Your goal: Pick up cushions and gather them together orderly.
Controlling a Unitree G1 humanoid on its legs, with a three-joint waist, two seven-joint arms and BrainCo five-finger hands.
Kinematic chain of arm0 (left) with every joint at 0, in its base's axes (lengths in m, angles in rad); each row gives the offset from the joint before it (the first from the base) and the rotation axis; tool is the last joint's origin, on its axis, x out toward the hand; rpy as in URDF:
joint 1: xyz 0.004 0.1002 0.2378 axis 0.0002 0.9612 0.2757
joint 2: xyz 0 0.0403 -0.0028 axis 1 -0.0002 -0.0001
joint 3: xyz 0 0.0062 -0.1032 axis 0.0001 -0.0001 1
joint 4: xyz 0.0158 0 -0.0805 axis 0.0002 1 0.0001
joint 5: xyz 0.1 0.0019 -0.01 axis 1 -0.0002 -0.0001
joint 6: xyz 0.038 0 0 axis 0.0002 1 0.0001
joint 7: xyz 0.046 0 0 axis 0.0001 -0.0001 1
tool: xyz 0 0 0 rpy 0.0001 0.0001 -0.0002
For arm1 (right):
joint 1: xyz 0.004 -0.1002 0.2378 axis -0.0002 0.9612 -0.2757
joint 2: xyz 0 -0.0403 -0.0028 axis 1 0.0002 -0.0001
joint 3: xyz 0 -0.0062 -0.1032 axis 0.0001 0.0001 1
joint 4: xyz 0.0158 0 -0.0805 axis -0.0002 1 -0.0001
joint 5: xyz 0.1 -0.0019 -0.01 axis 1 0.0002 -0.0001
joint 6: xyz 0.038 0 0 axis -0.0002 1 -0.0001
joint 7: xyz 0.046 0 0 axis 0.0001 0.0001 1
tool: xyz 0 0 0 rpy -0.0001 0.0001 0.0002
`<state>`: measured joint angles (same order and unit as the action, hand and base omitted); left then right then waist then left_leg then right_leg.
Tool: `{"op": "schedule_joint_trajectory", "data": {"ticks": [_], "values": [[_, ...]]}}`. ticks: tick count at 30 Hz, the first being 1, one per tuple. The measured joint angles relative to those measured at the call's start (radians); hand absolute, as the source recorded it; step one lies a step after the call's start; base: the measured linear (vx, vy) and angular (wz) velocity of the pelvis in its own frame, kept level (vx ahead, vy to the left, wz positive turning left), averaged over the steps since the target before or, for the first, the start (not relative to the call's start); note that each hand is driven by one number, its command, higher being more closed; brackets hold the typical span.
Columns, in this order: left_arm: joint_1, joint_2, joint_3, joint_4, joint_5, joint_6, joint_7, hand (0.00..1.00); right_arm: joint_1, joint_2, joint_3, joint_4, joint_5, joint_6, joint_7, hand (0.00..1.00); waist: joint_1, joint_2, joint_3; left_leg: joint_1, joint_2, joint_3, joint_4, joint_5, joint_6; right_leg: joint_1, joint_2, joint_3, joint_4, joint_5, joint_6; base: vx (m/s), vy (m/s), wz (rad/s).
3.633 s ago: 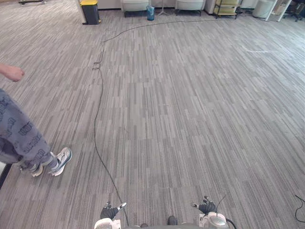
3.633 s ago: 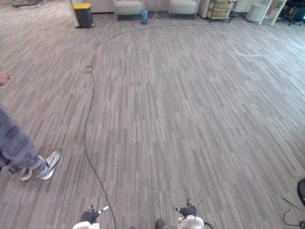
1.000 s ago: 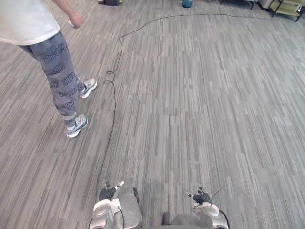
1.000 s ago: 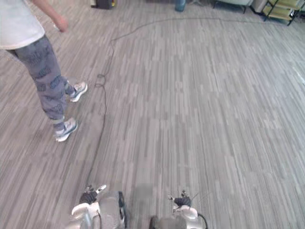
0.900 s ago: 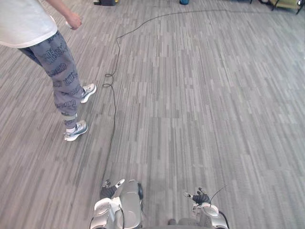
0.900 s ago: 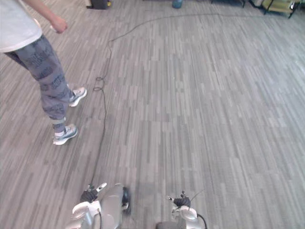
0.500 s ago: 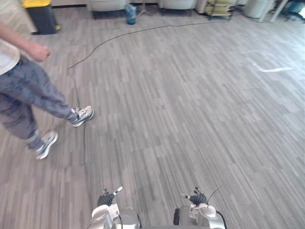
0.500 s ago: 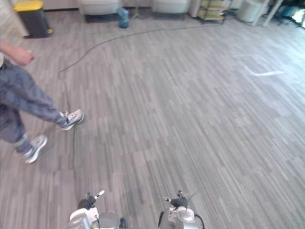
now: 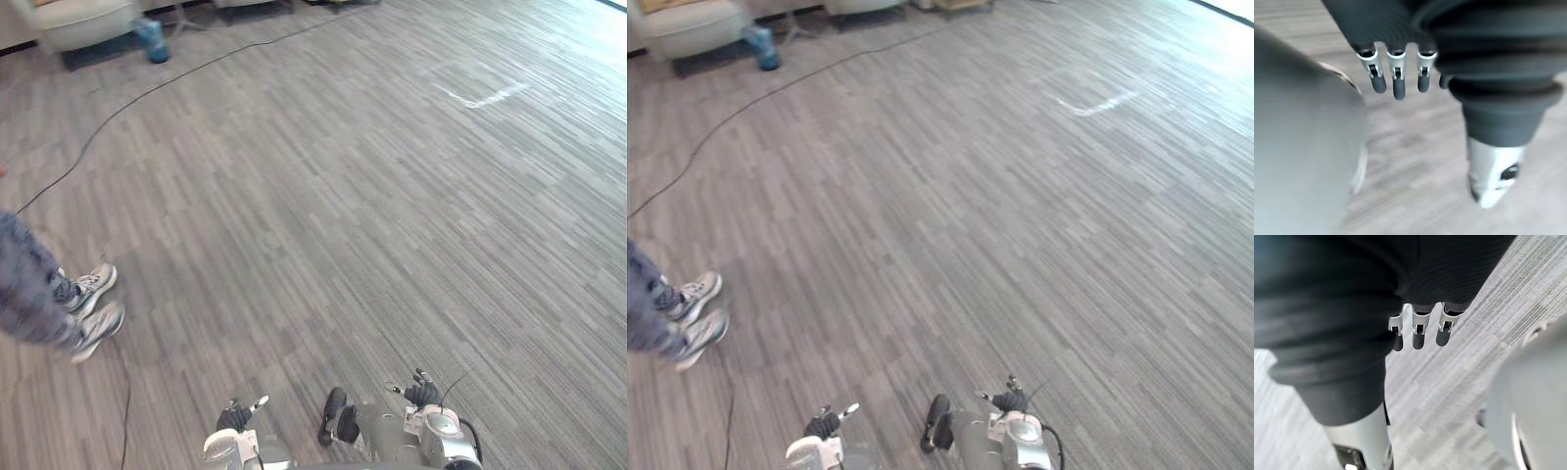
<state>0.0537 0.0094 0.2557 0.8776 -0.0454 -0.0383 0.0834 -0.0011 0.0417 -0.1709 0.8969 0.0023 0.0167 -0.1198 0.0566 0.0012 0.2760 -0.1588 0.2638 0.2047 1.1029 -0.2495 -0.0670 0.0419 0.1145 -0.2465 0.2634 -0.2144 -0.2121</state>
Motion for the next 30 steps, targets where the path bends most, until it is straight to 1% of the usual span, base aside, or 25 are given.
{"op": "schedule_joint_trajectory", "data": {"ticks": [1,2,4,5,6,7,8,9,10,11,12,13,14,16,18,19,21,22,23,25,26,27,28,29,30], "values": [[0.003,-0.002,0.000,-0.012,-0.006,-0.003,0.000,0.00,0.000,-0.001,0.017,0.001,0.001,0.002,-0.001,0.00,0.004,-0.012,-0.005,-0.055,-0.017,-0.008,-0.071,-0.013,0.007,0.041,0.001,0.040,-0.028,-0.008,0.013,0.53,0.035,-1.06],[0.006,-0.005,0.004,-0.024,-0.014,-0.003,-0.001,0.00,0.000,0.001,0.023,0.002,0.001,0.004,-0.001,0.00,0.007,-0.006,-0.008,-0.089,-0.038,-0.019,-0.147,-0.019,0.015,0.072,0.001,0.082,-0.045,-0.013,0.023,0.54,0.101,-1.13],[0.016,-0.036,0.041,-0.039,-0.037,-0.012,0.002,0.00,-0.004,0.009,0.024,0.013,0.012,0.009,-0.002,0.00,0.019,-0.003,-0.011,-0.153,-0.136,-0.082,-0.465,-0.008,0.004,0.151,-0.016,0.202,-0.090,-0.034,0.058,0.71,0.257,-1.35],[0.018,-0.038,0.043,-0.042,-0.046,-0.015,0.001,0.00,-0.007,0.011,0.024,0.020,0.016,0.009,-0.002,0.00,0.023,-0.003,-0.010,-0.158,-0.145,-0.085,-0.517,0.004,0.003,0.160,-0.021,0.219,-0.098,-0.039,0.065,0.75,0.336,-1.30],[0.016,-0.039,0.041,-0.044,-0.061,-0.022,0.000,0.00,-0.004,0.019,0.024,0.030,0.018,0.010,-0.006,0.00,0.034,-0.005,-0.011,-0.178,-0.168,-0.078,-0.669,0.061,0.001,0.194,-0.034,0.273,-0.115,-0.060,0.086,0.65,0.326,-1.27],[0.016,-0.042,0.041,-0.045,-0.077,-0.023,0.000,0.00,0.003,0.025,0.028,0.033,0.018,0.011,-0.007,0.00,0.050,0.003,-0.020,-0.170,-0.169,-0.071,-0.730,0.177,0.014,0.228,-0.047,0.321,-0.122,-0.083,0.117,0.67,0.344,-1.58],[0.015,-0.038,0.044,-0.043,-0.077,-0.022,0.001,0.00,0.017,0.028,0.040,0.041,0.019,0.012,-0.005,0.00,0.061,-0.013,-0.028,-0.151,-0.171,-0.048,-0.716,0.223,0.026,0.244,-0.061,0.362,-0.118,-0.092,0.129,0.55,0.302,-1.19],[0.014,-0.030,0.042,-0.043,-0.072,-0.022,0.001,0.00,0.017,0.028,0.056,0.044,0.019,0.013,-0.003,0.00,0.062,-0.027,-0.039,-0.149,-0.173,-0.027,-0.702,0.193,0.038,0.239,-0.074,0.375,-0.106,-0.094,0.132,0.55,0.290,-1.05],[0.016,-0.019,0.044,-0.037,-0.071,-0.021,0.000,0.00,0.020,0.028,0.056,0.033,0.019,0.010,-0.002,0.00,0.065,-0.048,-0.051,-0.130,-0.171,0.018,-0.672,0.135,0.054,0.189,-0.101,0.385,0.011,-0.102,0.203,0.77,0.424,-1.08],[0.016,-0.015,0.057,-0.021,-0.072,-0.021,0.005,0.00,0.024,0.029,0.052,0.030,0.016,0.009,-0.003,0.00,0.069,-0.059,-0.056,-0.081,-0.173,0.073,-0.647,0.086,0.080,0.113,-0.124,0.387,0.229,-0.093,0.263,0.74,0.418,-1.08],[0.016,-0.014,0.060,-0.019,-0.072,-0.019,0.006,0.00,0.026,0.028,0.052,0.030,0.016,0.009,-0.004,0.00,0.067,-0.062,-0.057,-0.059,-0.175,0.090,-0.644,0.069,0.085,0.080,-0.132,0.381,0.315,-0.076,0.295,0.58,0.356,-0.87],[0.015,-0.010,0.060,-0.012,-0.072,-0.015,0.008,0.00,0.033,0.027,0.052,0.030,0.014,0.008,-0.003,0.00,0.061,-0.065,-0.057,-0.007,-0.192,0.102,-0.649,0.038,0.090,0.011,-0.152,0.361,0.494,-0.027,0.372,0.52,0.285,-0.48],[0.007,-0.002,0.058,0.019,-0.073,-0.011,0.009,0.00,0.037,0.022,0.048,0.014,0.014,-0.005,0.000,0.00,0.044,-0.063,-0.056,0.075,-0.216,0.106,-0.672,0.006,0.093,-0.077,-0.189,0.308,0.711,-0.004,0.405,0.58,0.275,-0.31],[-0.006,-0.002,0.050,0.048,-0.073,-0.003,0.012,0.00,0.040,0.024,0.045,-0.007,0.013,-0.014,0.002,0.00,0.028,-0.051,-0.054,0.173,-0.229,0.114,-0.727,-0.016,0.096,-0.146,-0.219,0.224,0.805,-0.017,0.382,0.46,0.175,-0.09],[-0.015,-0.001,0.029,0.064,-0.073,-0.001,0.013,0.00,0.038,0.019,0.031,-0.026,0.013,-0.032,0.013,0.00,0.027,-0.037,-0.053,0.299,-0.223,0.136,-0.837,-0.036,0.075,-0.289,-0.258,0.037,0.694,-0.060,0.298,0.46,0.127,-0.28],[-0.015,0.000,0.029,0.069,-0.073,-0.001,0.013,0.00,0.033,0.019,0.021,-0.025,0.012,-0.035,0.014,0.00,0.027,-0.037,-0.050,0.320,-0.222,0.142,-0.855,-0.036,0.074,-0.308,-0.259,0.006,0.646,-0.060,0.293,0.32,0.069,-0.32],[-0.014,0.017,0.001,0.107,-0.067,0.001,0.012,0.00,0.006,0.016,-0.023,-0.014,0.001,-0.035,0.014,0.00,-0.006,-0.035,-0.047,0.421,-0.226,0.161,-0.945,-0.042,0.061,-0.363,-0.248,-0.143,0.290,0.013,0.245,0.41,0.032,-0.15],[-0.014,0.021,-0.009,0.114,-0.063,0.001,0.012,0.00,0.002,0.014,-0.023,-0.013,-0.001,-0.034,0.014,0.00,-0.011,-0.034,-0.046,0.435,-0.228,0.163,-0.959,-0.044,0.057,-0.369,-0.241,-0.156,0.215,0.041,0.242,0.61,0.001,0.05],[-0.013,0.026,-0.031,0.118,-0.050,0.002,0.009,0.00,-0.003,0.011,-0.026,-0.015,-0.002,-0.034,0.015,0.00,-0.018,-0.033,-0.045,0.478,-0.237,0.165,-0.994,-0.057,0.035,-0.377,-0.231,-0.175,0.039,0.114,0.242,0.56,-0.029,0.18],[0.000,0.028,-0.040,0.126,-0.032,0.001,0.008,0.00,-0.003,0.007,-0.026,-0.014,-0.003,-0.034,0.020,0.00,-0.021,-0.034,-0.045,0.551,-0.246,0.151,-1.016,-0.083,-0.006,-0.380,-0.228,-0.150,0.001,0.152,0.201,0.68,-0.070,0.30],[0.007,0.018,-0.037,0.124,-0.016,0.001,0.006,0.00,-0.004,0.000,-0.026,-0.019,-0.004,-0.034,0.023,0.00,-0.026,-0.021,-0.049,0.579,-0.222,0.117,-0.987,-0.092,-0.021,-0.386,-0.224,-0.141,0.089,0.211,0.114,0.84,-0.231,0.42],[0.008,0.017,-0.037,0.116,-0.012,0.001,0.001,0.00,-0.003,0.000,-0.032,-0.013,-0.005,-0.031,0.026,0.00,-0.025,-0.021,-0.058,0.534,-0.192,0.065,-0.843,-0.092,-0.021,-0.387,-0.218,-0.134,0.142,0.223,0.091,0.71,-0.210,0.41],[0.008,0.010,-0.035,0.113,-0.014,0.002,0.001,0.00,-0.003,-0.004,-0.035,-0.015,-0.005,-0.028,0.028,0.00,-0.025,-0.008,-0.062,0.494,-0.164,0.040,-0.747,-0.088,-0.027,-0.379,-0.205,-0.137,0.153,0.205,0.095,0.69,-0.281,0.19],[0.009,-0.012,-0.017,0.103,-0.015,0.003,0.001,0.00,-0.003,-0.008,-0.040,-0.022,-0.005,-0.028,0.028,0.00,-0.025,0.023,-0.062,0.393,-0.102,-0.014,-0.492,-0.025,-0.071,-0.337,-0.165,-0.151,0.147,0.159,0.095,0.53,-0.213,-0.06],[0.010,-0.027,0.000,0.092,-0.016,0.002,0.000,0.00,-0.004,-0.016,-0.039,-0.025,-0.004,-0.027,0.028,0.00,-0.024,0.045,-0.058,0.334,-0.073,-0.039,-0.359,0.052,-0.069,-0.313,-0.142,-0.147,0.140,0.138,0.091,0.66,-0.228,-0.43]]}}
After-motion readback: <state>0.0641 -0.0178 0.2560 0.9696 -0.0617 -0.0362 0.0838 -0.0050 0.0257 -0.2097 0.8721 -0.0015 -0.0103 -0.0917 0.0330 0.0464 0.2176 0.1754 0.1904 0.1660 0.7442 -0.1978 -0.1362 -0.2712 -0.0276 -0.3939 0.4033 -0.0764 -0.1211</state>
